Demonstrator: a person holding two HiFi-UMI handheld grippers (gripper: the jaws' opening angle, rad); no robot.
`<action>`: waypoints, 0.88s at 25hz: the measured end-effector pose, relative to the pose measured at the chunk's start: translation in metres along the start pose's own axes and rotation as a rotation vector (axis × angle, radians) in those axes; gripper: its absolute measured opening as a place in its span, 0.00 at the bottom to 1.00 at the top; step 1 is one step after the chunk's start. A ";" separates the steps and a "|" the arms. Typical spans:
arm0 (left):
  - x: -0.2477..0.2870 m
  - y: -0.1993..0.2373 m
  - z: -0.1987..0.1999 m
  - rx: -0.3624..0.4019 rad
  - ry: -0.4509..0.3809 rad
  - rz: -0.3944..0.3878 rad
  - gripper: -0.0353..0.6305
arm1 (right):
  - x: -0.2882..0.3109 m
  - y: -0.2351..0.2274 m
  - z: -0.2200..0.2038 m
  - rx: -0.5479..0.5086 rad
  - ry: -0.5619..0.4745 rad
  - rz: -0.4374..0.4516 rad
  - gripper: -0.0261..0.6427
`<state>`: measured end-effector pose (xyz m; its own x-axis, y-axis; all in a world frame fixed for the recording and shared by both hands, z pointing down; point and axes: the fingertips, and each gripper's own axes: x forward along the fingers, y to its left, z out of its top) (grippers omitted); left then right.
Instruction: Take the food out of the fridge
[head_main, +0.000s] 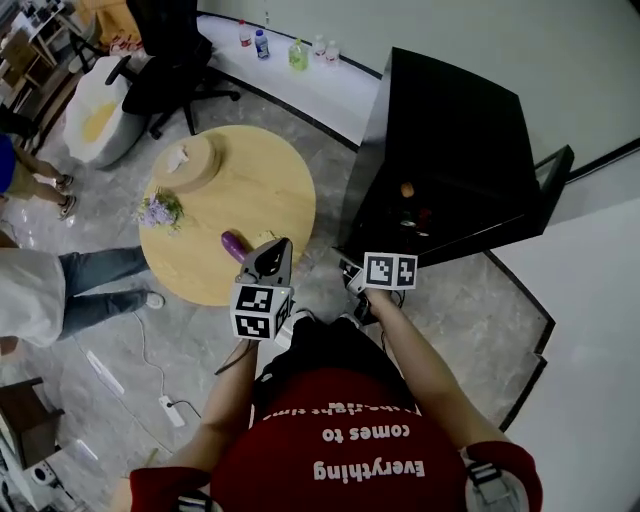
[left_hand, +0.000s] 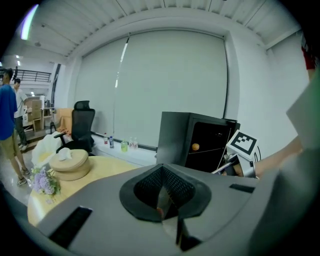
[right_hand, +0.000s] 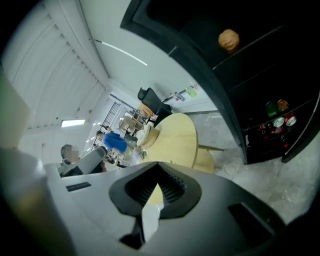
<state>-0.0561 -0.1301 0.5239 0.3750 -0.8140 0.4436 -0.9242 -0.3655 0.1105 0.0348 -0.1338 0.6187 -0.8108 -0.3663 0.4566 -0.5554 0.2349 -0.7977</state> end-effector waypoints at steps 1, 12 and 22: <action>0.005 -0.009 0.004 0.008 -0.001 -0.021 0.06 | -0.009 -0.003 0.004 0.009 -0.032 -0.003 0.06; 0.051 -0.097 0.025 0.094 0.004 -0.228 0.06 | -0.091 -0.016 0.031 0.057 -0.290 0.086 0.06; 0.068 -0.152 0.029 0.166 0.031 -0.357 0.06 | -0.130 -0.026 0.054 -0.104 -0.384 -0.002 0.06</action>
<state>0.1123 -0.1430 0.5115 0.6659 -0.6098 0.4298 -0.7111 -0.6930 0.1187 0.1640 -0.1409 0.5587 -0.6927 -0.6722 0.2615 -0.5884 0.3169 -0.7439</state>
